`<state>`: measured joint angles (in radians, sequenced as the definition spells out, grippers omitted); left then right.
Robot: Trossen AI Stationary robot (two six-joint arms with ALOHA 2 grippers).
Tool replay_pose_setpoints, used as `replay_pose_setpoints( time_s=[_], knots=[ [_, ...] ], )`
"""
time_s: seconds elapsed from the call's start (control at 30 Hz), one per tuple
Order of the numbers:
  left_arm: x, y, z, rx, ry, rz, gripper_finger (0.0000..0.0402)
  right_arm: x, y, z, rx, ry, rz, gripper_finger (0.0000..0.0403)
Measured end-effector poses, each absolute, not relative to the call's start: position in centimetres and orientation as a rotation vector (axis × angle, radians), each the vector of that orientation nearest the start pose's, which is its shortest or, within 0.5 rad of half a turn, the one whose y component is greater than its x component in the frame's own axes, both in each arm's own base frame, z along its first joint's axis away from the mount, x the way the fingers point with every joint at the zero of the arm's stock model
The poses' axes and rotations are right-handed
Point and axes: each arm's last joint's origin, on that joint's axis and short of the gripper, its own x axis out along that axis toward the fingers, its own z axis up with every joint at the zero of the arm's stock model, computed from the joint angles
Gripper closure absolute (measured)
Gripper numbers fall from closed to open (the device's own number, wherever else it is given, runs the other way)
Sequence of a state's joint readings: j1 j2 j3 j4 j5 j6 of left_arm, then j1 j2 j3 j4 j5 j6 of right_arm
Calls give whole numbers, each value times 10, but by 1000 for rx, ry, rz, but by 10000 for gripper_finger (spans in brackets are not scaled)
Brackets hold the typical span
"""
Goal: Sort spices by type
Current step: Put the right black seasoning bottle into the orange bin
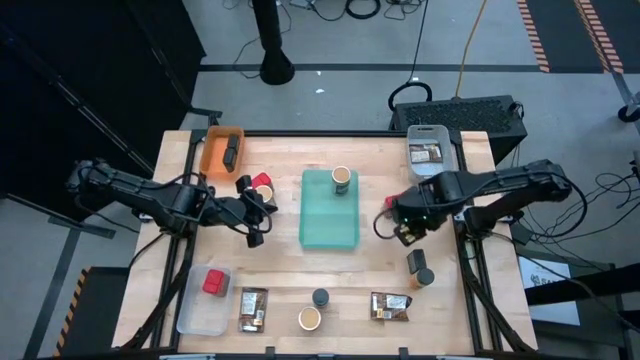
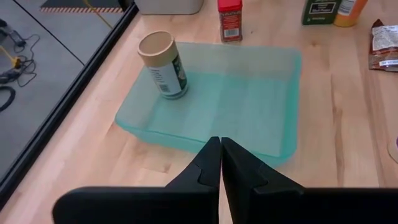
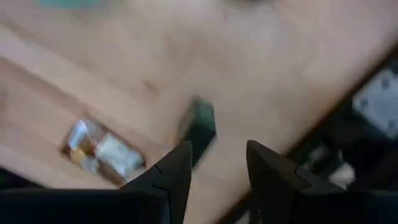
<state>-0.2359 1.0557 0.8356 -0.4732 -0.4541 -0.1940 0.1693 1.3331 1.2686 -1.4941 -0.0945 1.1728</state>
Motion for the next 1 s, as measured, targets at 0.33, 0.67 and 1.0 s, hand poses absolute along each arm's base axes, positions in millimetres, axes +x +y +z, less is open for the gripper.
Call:
replay_pose_setpoints(
  time_s=[0.33,0.67,1.0],
  knots=[
    [210,-37,277,55,646,273,384,195,82,308,1024,1562,-707,188],
    [210,-37,277,58,650,274,384,182,115,308,1077,1517,-780,105],
    [209,-36,276,96,654,316,384,190,127,259,1157,1465,-736,103]
  ],
)
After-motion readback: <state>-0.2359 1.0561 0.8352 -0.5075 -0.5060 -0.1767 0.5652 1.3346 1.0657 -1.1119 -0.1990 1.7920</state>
